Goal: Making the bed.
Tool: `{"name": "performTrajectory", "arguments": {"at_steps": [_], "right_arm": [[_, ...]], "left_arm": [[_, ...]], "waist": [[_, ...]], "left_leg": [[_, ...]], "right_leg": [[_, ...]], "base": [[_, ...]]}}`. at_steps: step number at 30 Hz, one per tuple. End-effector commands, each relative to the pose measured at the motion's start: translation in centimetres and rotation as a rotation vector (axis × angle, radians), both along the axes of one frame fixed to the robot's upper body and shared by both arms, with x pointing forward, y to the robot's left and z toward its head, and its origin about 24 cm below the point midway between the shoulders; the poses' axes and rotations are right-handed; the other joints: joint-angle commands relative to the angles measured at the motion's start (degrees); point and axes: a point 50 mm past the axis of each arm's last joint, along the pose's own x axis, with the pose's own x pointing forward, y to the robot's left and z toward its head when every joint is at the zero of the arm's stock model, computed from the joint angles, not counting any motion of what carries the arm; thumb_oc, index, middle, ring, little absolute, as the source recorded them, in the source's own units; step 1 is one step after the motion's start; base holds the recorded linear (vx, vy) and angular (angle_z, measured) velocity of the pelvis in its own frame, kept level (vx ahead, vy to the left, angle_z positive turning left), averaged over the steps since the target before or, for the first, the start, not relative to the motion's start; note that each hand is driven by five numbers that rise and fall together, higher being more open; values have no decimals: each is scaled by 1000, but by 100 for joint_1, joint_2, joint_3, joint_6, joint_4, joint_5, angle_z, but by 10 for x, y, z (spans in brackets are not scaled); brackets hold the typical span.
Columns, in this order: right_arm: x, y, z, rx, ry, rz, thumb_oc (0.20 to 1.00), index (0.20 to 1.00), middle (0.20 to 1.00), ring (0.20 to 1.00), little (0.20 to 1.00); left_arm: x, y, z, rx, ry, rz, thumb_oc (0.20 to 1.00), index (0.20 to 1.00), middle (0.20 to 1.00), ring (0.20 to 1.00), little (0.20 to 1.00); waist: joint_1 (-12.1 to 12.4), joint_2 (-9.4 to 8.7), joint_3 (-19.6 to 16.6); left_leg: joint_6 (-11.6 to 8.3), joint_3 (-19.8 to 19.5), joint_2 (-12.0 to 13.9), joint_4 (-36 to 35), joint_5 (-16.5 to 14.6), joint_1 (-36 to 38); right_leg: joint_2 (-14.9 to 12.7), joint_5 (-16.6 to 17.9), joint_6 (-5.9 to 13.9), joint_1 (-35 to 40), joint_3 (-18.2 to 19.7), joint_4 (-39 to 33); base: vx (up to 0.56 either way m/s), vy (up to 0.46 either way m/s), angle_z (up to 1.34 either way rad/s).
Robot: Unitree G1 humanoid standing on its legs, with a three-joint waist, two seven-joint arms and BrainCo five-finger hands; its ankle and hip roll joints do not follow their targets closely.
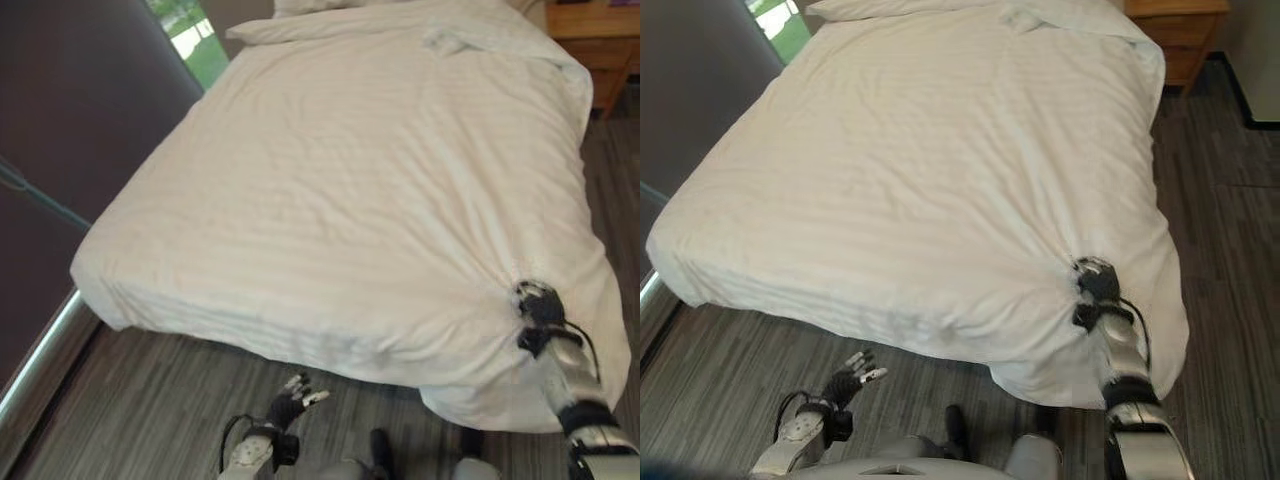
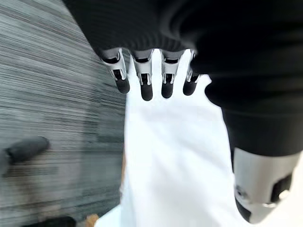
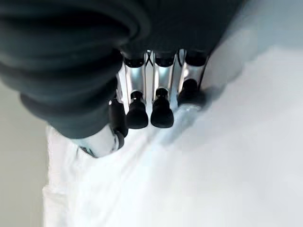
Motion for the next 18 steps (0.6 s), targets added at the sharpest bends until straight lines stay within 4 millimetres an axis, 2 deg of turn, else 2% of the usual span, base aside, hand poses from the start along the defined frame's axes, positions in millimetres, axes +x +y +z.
{"name": "performTrajectory", "arguments": {"at_steps": [1, 2, 3, 4, 6, 7, 8, 9, 10, 11, 12, 13, 15, 17, 18], "right_arm": [[-66, -55, -24, -188, 306, -133, 200, 200, 200, 200, 200], [-66, -55, -24, -187, 305, -132, 200, 200, 200, 200, 200], [-77, -59, -31, -185, 355, -155, 200, 200, 200, 200, 200], [-84, -59, -36, -187, 399, -149, 200, 200, 200, 200, 200], [-97, -50, -50, -172, 472, -111, 200, 200, 200, 200, 200], [-97, -50, -50, -172, 472, -111, 200, 200, 200, 200, 200], [-92, -37, -55, -150, 468, -55, 200, 200, 200, 200, 200], [-91, -32, -56, -124, 456, -37, 947, 947, 947, 947, 947], [-84, -9, -58, -99, 416, 65, 1000, 1000, 1000, 1000, 1000], [-84, -9, -59, -98, 416, 65, 1000, 1000, 1000, 1000, 1000], [-73, 6, -55, -109, 380, 136, 1000, 1000, 1000, 1000, 1000], [-65, 14, -52, -110, 349, 175, 1000, 1000, 1000, 1000, 1000], [-54, 35, -44, -92, 263, 238, 1000, 1000, 1000, 1000, 1000], [-42, 61, -30, -103, 169, 354, 1000, 1000, 1000, 1000, 1000], [-43, 62, -31, -109, 177, 372, 1000, 1000, 1000, 1000, 1000]], "left_arm": [[22, -15, 13, -6, -104, -48, 1000, 1000, 1000, 1000, 1000], [23, -15, 13, -5, -104, -48, 1000, 1000, 1000, 1000, 1000], [26, -19, 14, -3, -108, -65, 1000, 1000, 1000, 1000, 1000], [27, -22, 14, -3, -115, -68, 1000, 1000, 1000, 1000, 1000], [34, -25, 16, 32, -124, -122, 1000, 1000, 1000, 1000, 1000], [34, -25, 16, 33, -124, -122, 1000, 1000, 1000, 1000, 1000], [36, -25, 19, 46, -142, -135, 1000, 1000, 1000, 1000, 1000], [37, -25, 20, 48, -144, -147, 1000, 1000, 1000, 1000, 1000], [31, -22, 16, 71, -127, -170, 1000, 1000, 1000, 1000, 1000], [31, -22, 16, 72, -127, -169, 1000, 1000, 1000, 1000, 1000], [31, -23, 16, 85, -130, -181, 1000, 1000, 1000, 1000, 1000], [32, -21, 17, 96, -128, -184, 1000, 1000, 1000, 1000, 1000], [33, -21, 20, 97, -142, -188, 1000, 1000, 1000, 1000, 1000], [36, -33, 23, 101, -159, -263, 1000, 1000, 1000, 1000, 1000], [37, -36, 26, 95, -169, -266, 1000, 1000, 1000, 1000, 1000]], "waist": [[-311, -8, 710], [-316, -30, 702], [-317, -54, 698], [-294, -103, 704], [-536, -350, 602], [-517, -360, 621], [-517, -465, 654], [-530, -516, 687], [-507, -503, 665], [-506, -521, 659], [-486, -503, 700], [-454, -512, 702], [-333, -413, 704], [-280, -326, 621], [-241, -324, 556]], "left_leg": [[-205, -1341, 112, 882, -772, 41], [-202, -1339, 88, 860, -741, 32], [-156, -1560, 133, 568, -721, 193], [-115, -1784, 79, 337, -849, 428], [107, -1326, 45, -376, -806, 1035], [111, -1308, 41, -402, -795, 1073], [231, -1198, -91, -567, -799, 1286], [247, -993, -104, -686, -789, 1424], [317, -770, -124, -975, -714, 1777], [319, -768, -141, -985, -695, 1769], [356, -673, -160, -1074, -637, 1885], [357, -579, -140, -1103, -560, 1873], [403, -392, -109, -1152, -372, 1787], [485, -163, -81, -1203, -143, 1630], [483, -94, -72, -1231, -127, 1602]], "right_leg": [[226, 437, 84, -397, 485, -266], [202, 447, 88, -415, 492, -266], [224, 502, 159, -431, 641, -266], [224, 533, 230, -438, 749, -266], [42, 724, 440, -458, 803, -266], [42, 724, 444, -442, 822, -266], [20, 741, 474, -457, 842, -227], [26, 746, 480, -431, 852, -209], [16, 707, 536, -392, 587, -192], [1, 717, 538, -405, 597, -195], [26, 810, 537, -396, 481, -151], [17, 744, 522, -406, 320, -15], [-3, 346, 355, -237, -296, 499], [143, -39, 220, 36, -524, 1322], [206, -164, 167, 123, -518, 1293]], "base": [[-164, -14, -147], [-79, 87, -201], [-54, 175, -187], [-129, 281, -139], [-205, 367, -94], [-220, 354, -133], [-183, 190, -122], [-325, 340, -120], [-226, 199, -108], [-237, 199, -96], [-196, 56, -138], [-302, 95, -124], [-340, 83, -104], [-322, 84, -80], [-250, 72, -30]]}}
